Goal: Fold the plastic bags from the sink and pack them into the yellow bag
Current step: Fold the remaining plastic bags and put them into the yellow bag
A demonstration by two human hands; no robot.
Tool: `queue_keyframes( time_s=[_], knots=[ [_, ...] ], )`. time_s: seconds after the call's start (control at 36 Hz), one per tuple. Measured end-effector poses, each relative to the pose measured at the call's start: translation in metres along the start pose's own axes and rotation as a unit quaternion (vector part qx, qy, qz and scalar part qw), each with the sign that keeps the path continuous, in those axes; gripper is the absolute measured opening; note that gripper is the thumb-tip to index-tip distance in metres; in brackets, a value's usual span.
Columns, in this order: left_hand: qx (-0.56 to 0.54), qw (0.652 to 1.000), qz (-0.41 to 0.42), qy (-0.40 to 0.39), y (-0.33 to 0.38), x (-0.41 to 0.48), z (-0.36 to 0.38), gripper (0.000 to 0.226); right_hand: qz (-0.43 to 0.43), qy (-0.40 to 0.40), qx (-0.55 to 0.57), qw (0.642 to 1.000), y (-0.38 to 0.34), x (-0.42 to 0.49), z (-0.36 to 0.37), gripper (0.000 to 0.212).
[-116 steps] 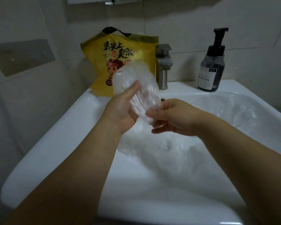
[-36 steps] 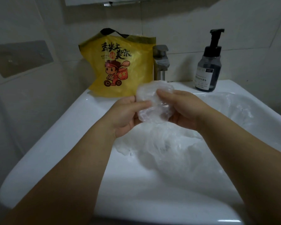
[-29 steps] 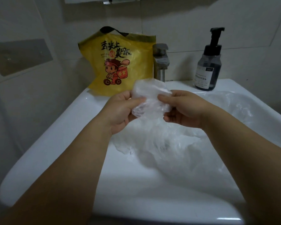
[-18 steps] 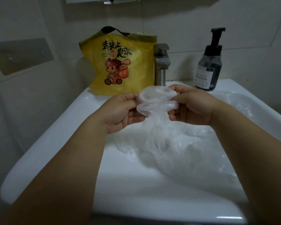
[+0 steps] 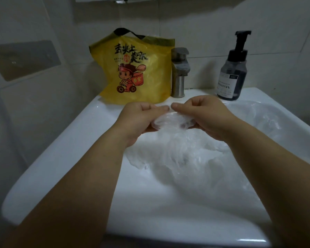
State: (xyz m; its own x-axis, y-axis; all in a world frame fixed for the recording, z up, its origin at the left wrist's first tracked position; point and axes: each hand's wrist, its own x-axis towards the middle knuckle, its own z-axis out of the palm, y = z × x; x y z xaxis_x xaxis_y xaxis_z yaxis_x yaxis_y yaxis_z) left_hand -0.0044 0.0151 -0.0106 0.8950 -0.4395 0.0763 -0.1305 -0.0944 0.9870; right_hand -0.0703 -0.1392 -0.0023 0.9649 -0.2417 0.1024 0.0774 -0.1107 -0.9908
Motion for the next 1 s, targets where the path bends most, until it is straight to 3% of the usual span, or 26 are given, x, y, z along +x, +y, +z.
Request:
queue_keyframes(
  time_s=[0.11,0.19,0.31,0.42,0.47,0.56,0.64,0.72,0.81,0.92,1.0],
  knots=[
    [0.011,0.999,0.020,-0.023,-0.001,-0.001,-0.002,0.015,0.006,-0.015,0.016,1.000,-0.003,-0.001,-0.003,0.015],
    [0.013,0.999,0.037,-0.026,-0.003,-0.001,-0.005,0.028,0.024,-0.022,-0.002,0.999,-0.003,-0.002,-0.004,0.034],
    [0.070,0.995,0.069,-0.007,-0.005,-0.001,-0.005,0.032,-0.005,-0.021,-0.077,0.997,-0.001,-0.002,-0.005,0.043],
    [0.122,0.988,0.094,0.015,-0.008,-0.001,-0.004,0.029,-0.054,0.000,-0.220,0.974,0.004,0.000,-0.005,0.054],
    [0.144,0.981,0.122,0.031,-0.009,0.001,-0.003,0.029,-0.061,0.000,-0.220,0.974,0.006,0.000,-0.005,0.057],
    [0.213,0.957,0.189,0.055,-0.009,0.002,-0.002,0.033,-0.070,0.014,-0.205,0.976,0.007,0.001,-0.005,0.051],
    [0.288,0.913,0.278,0.081,-0.009,0.002,-0.002,0.019,-0.102,0.017,-0.253,0.962,0.008,0.001,-0.005,0.033],
    [0.327,0.894,0.293,0.091,-0.013,0.005,-0.005,0.013,-0.129,0.020,-0.309,0.942,0.009,0.000,-0.007,0.018],
    [0.322,0.909,0.258,0.061,-0.015,0.007,-0.007,0.010,-0.137,0.029,-0.342,0.929,0.009,0.002,-0.010,0.026],
    [0.186,0.966,0.179,0.002,-0.009,0.003,-0.005,0.017,-0.097,0.019,-0.245,0.964,0.007,0.003,-0.011,0.034],
    [0.138,0.978,0.153,-0.008,-0.006,0.000,-0.005,0.018,-0.108,0.015,-0.169,0.980,0.002,0.001,-0.009,0.016]
  ],
)
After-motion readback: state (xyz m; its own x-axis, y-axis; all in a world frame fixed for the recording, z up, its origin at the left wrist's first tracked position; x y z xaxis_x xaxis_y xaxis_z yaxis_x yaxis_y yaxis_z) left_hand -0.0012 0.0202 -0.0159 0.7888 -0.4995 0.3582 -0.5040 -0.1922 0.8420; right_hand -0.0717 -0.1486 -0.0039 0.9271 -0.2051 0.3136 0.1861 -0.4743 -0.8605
